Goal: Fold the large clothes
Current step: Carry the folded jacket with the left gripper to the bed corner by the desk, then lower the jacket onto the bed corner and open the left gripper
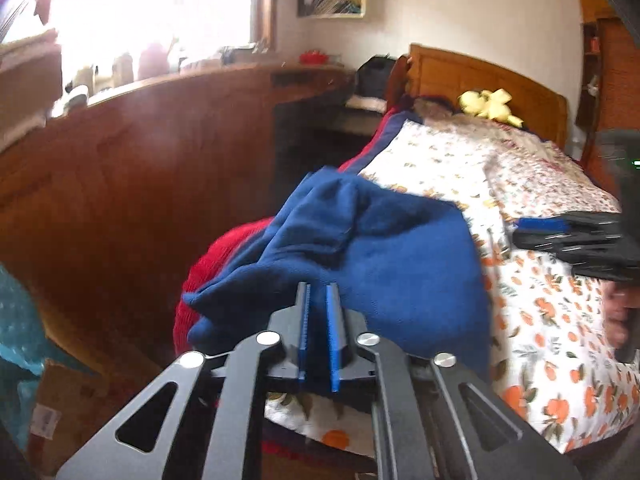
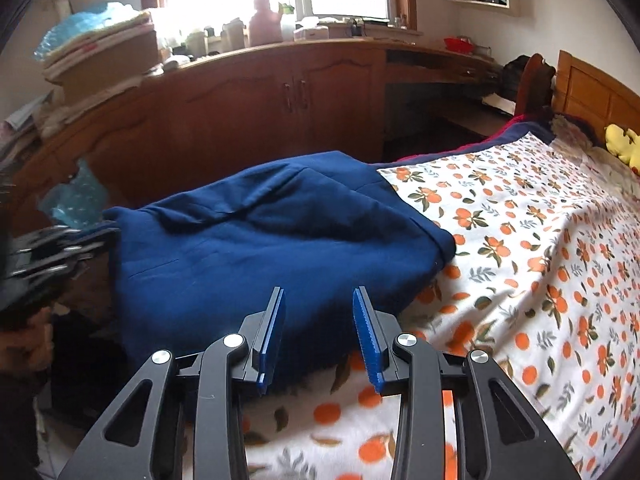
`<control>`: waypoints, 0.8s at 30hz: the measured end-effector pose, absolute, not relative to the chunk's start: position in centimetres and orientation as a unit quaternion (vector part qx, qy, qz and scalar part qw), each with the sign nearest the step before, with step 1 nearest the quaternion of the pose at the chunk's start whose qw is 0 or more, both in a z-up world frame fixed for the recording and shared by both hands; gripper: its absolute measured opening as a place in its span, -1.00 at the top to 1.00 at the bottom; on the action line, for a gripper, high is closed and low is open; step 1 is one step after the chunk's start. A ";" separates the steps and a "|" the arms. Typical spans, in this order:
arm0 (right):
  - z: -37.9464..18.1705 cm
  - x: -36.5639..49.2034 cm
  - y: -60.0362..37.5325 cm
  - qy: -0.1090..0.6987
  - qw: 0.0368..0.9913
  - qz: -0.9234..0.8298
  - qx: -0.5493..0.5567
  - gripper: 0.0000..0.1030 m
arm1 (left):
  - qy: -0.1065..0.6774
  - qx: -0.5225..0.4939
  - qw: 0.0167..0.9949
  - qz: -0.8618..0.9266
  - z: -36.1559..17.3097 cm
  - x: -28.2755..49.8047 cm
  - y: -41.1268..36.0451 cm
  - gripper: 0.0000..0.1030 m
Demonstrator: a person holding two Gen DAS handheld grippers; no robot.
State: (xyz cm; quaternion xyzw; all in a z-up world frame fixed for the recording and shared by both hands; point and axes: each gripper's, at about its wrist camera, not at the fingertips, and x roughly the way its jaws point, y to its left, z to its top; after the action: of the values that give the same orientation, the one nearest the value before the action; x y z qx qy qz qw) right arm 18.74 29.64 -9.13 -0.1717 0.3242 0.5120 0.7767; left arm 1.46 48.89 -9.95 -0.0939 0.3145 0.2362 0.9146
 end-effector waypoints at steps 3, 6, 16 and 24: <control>-8.2 18.2 27.6 0.317 0.781 0.514 -0.163 0.34 | 0.333 -0.106 0.902 0.254 -11.9 1.4 50.7 0.96; -7.4 17.4 25.4 0.307 0.787 0.512 -0.157 0.34 | 0.340 -0.110 0.897 0.262 -12.8 1.2 51.2 0.96; -4.3 15.4 16.4 0.281 0.813 0.495 -0.125 0.34 | 0.314 -0.081 0.908 0.267 -9.1 0.6 45.9 0.96; -3.0 14.3 8.0 0.268 0.840 0.462 -0.099 0.34 | 0.279 -0.067 0.932 0.222 -6.7 1.2 37.8 -0.74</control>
State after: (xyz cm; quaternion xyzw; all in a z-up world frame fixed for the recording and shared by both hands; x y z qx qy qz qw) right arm 14.34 7.98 -2.96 -0.0993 0.2681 0.4616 0.8397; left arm 1.18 37.76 -6.69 -0.0666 0.2786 0.2221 0.9320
